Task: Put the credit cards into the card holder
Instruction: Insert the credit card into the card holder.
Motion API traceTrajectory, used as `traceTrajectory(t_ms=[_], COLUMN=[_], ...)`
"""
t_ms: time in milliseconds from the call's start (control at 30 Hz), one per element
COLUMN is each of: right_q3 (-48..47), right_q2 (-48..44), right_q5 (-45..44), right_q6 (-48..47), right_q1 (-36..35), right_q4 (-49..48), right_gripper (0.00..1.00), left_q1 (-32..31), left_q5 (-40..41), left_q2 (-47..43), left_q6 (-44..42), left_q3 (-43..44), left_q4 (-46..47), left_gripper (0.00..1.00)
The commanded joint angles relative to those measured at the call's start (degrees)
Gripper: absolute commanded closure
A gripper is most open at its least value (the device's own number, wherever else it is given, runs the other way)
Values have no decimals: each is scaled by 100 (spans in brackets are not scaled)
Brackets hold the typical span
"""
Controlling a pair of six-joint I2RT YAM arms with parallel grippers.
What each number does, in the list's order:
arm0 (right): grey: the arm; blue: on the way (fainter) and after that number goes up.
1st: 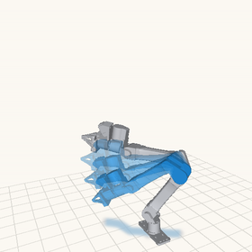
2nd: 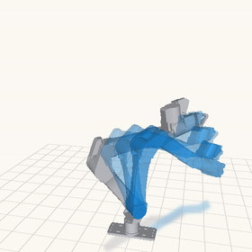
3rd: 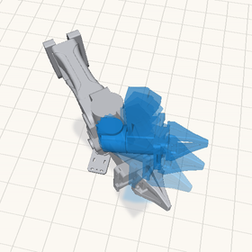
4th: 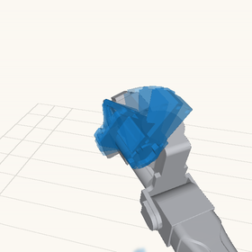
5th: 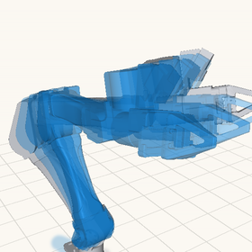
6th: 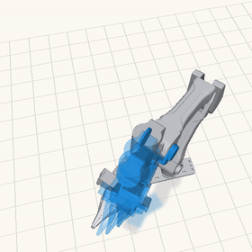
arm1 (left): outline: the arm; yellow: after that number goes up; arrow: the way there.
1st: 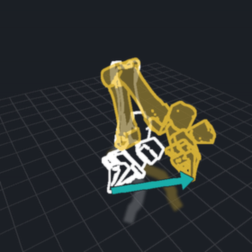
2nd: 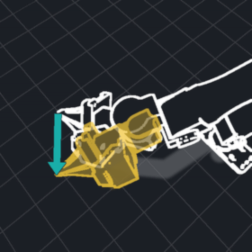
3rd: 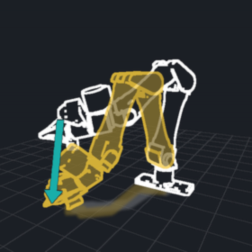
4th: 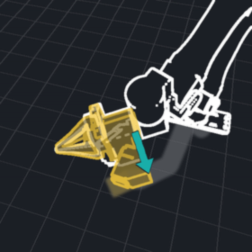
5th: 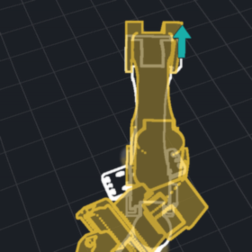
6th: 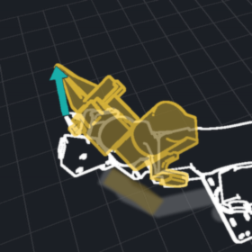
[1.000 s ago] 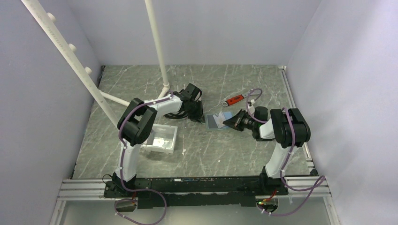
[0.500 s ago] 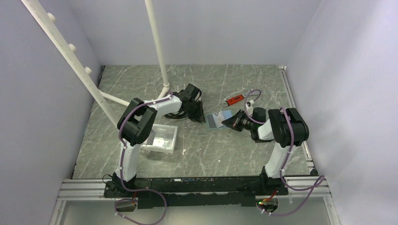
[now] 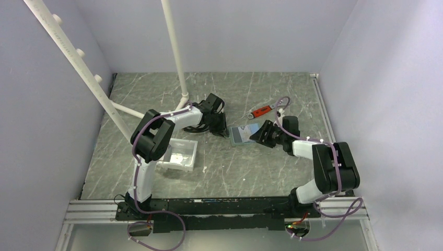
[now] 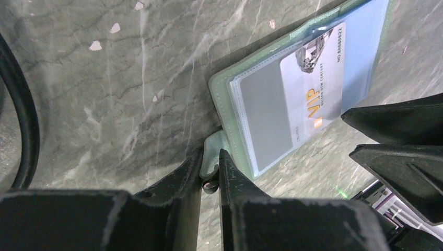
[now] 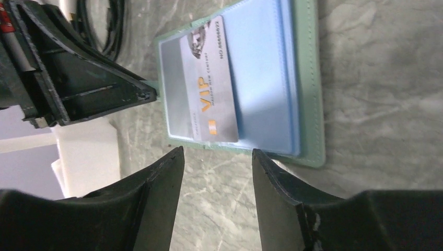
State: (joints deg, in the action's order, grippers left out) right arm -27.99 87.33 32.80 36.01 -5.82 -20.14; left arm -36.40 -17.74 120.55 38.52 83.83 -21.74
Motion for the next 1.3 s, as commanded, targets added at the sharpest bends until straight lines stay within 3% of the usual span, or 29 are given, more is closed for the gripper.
traceTrajectory(t_ms=[0,100,200,667,1267], right_q3=[-555,-902,-1265,-1464,-1225], right_q2=[-462,-461,63,1169,1368], right_q5=[-632,-550,-227,108,894], right_q6=[-619,-810,-798,-621,46], right_q1=[-87,-103,-103,-305,-700], right_q4=[1458,1456,1319,397,-669], right_gripper=[46,43,47,49,52], left_q1=[-7,-1,-7,-7,-19], left_q5=[106,94,94,35,-37], left_q2=[-67,-52,-24,4,62], left_q6=[-133,-135,-132,-145,-91], left_q3=[-80,-80,-61,-69,23], left_q4=[-247,-252,-265,-246,-170], left_gripper=[92,92,93,95,97])
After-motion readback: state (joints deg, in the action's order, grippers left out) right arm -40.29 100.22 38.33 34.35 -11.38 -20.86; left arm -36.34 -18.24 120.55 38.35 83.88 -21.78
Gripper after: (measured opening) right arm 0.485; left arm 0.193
